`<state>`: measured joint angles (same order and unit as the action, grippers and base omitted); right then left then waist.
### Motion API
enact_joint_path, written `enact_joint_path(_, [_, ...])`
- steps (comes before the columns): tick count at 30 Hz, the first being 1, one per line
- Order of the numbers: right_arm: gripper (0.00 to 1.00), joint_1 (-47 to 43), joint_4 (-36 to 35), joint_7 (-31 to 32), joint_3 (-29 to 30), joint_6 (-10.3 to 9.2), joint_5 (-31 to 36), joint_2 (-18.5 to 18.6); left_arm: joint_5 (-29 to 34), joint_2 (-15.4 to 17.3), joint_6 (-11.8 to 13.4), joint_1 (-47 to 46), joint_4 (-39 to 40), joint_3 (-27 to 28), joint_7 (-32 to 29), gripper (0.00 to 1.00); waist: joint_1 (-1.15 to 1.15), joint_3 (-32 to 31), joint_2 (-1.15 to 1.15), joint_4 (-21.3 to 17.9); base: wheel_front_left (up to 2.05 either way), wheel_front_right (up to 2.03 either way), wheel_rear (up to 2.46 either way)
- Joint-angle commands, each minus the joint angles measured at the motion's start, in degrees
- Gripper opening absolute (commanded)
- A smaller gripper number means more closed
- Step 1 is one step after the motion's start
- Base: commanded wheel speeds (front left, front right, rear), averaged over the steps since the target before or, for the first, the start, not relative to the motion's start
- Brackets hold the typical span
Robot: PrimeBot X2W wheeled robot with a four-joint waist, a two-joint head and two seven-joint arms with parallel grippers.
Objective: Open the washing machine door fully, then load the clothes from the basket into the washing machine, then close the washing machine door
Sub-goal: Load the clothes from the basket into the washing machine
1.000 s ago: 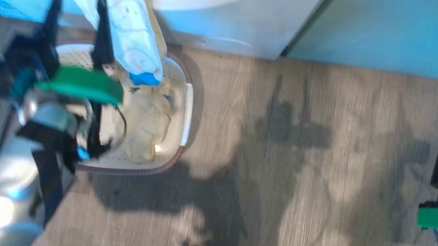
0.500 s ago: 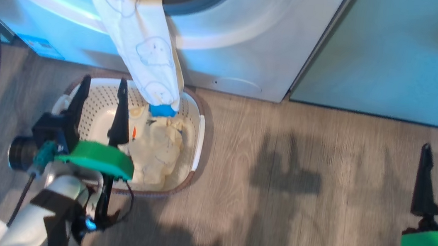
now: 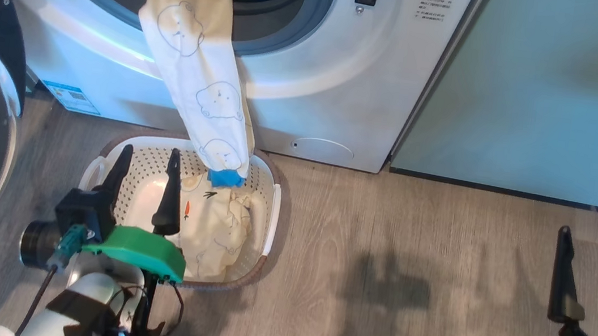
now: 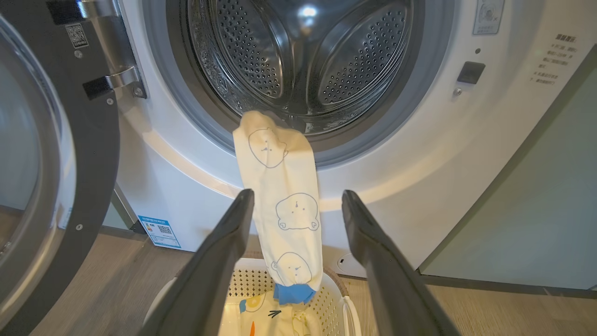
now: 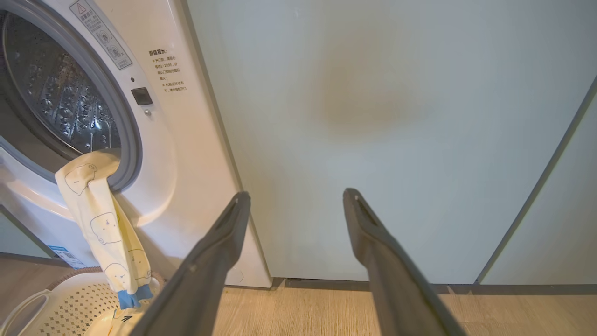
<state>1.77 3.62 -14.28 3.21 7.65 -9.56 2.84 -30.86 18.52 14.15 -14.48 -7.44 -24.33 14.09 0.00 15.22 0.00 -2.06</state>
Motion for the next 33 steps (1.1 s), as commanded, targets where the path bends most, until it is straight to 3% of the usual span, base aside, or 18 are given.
enact_joint_path(1, [1.0,-0.1,-1.9,0.0,-1.3,-0.16,0.5,0.5,-0.3,1.1,3.6,-0.7,1.2,2.1,-0.1,1.0,0.0,-0.2,0.0,0.0,0.0,0.0,0.0])
enact_joint_path(21, [1.0,0.4,-3.0,0.6,-2.3,-0.16,0.4,0.4,-0.9,0.1,2.9,-2.3,-1.5,1.0,0.0,1.0,0.0,1.3,0.0,0.0,0.0,0.0,0.0])
enact_joint_path(33, [1.0,2.2,-3.0,0.1,-3.1,-0.16,-0.5,0.4,-1.3,-0.2,2.1,-6.0,-3.7,0.8,-0.5,1.0,0.0,5.4,0.0,-1.2,0.0,0.0,0.0])
